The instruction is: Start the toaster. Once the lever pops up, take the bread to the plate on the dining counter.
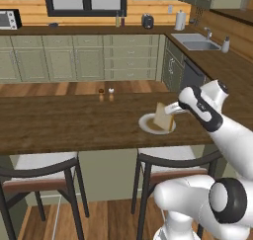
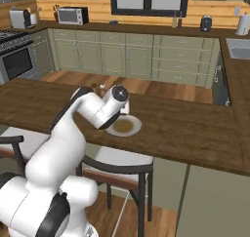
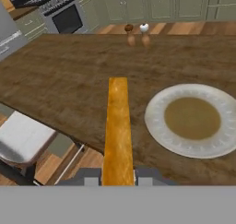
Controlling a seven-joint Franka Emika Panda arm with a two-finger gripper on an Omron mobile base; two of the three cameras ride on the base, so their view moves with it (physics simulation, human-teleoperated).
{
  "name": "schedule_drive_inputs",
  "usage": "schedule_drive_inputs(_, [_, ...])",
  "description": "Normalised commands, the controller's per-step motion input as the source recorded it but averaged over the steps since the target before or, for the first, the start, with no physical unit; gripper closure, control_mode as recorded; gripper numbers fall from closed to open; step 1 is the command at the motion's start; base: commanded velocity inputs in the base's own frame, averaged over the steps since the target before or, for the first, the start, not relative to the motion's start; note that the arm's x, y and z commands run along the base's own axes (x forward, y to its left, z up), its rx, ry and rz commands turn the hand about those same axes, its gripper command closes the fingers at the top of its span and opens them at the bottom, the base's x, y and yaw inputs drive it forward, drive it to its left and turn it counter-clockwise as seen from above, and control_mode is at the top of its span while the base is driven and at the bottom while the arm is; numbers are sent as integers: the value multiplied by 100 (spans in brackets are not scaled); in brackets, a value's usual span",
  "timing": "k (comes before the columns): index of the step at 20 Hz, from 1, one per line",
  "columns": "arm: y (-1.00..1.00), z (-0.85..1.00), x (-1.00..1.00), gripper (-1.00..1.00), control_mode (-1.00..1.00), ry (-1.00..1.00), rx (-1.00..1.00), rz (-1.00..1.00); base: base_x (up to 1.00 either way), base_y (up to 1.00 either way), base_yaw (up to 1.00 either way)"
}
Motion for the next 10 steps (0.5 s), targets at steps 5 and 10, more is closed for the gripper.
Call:
schedule_drive_inputs(5, [-20, -34, 72, 100, -100, 0, 2, 0, 0, 0, 0])
schedule_drive_inputs(10, [-20, -34, 51, 100, -100, 0, 3, 0, 0, 0, 0])
